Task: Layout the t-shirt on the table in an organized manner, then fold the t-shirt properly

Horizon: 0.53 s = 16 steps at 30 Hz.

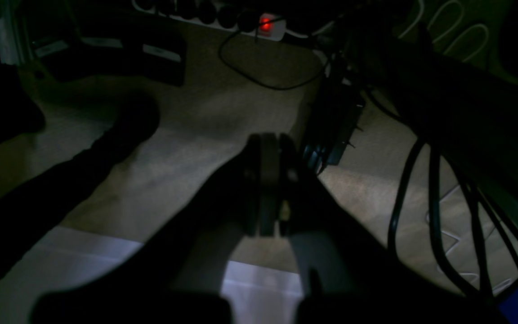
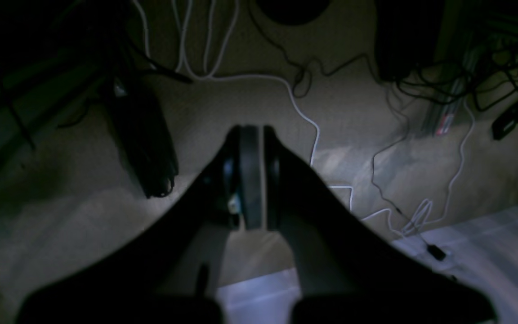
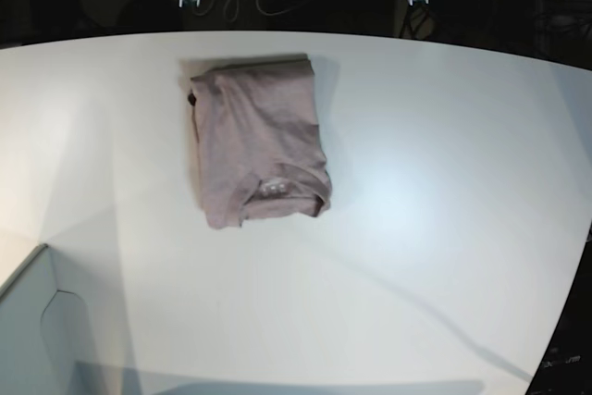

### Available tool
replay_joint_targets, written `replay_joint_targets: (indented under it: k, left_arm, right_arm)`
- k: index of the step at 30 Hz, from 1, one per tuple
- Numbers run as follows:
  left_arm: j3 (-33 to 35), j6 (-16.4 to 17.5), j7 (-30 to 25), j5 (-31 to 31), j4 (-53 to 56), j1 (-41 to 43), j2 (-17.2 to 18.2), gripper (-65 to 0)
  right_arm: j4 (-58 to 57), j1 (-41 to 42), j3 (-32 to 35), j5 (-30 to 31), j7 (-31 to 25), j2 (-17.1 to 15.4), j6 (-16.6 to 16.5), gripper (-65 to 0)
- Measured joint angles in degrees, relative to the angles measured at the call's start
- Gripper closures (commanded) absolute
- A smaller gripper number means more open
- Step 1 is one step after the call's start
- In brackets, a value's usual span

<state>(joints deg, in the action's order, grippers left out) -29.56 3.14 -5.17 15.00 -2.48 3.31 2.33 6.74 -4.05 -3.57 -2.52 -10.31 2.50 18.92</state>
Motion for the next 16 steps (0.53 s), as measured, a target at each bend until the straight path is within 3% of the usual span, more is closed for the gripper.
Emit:
replay_joint_targets:
  k: [7,16]
  left_arm:
    - [-0.20,0.00,0.04,0.00,-0.13,0.66,-0.42,0.0]
    - [0.04,0.02,0.00,0.00,-0.20,0.63,-0.11,0.0]
  right_arm:
    - [-0.04,-0.79,-0.09,0.02,0.87,-2.84,0.00,0.0]
    - [-0.04,-0.72,0.00,0.00,0.87,-1.64,0.00,0.0]
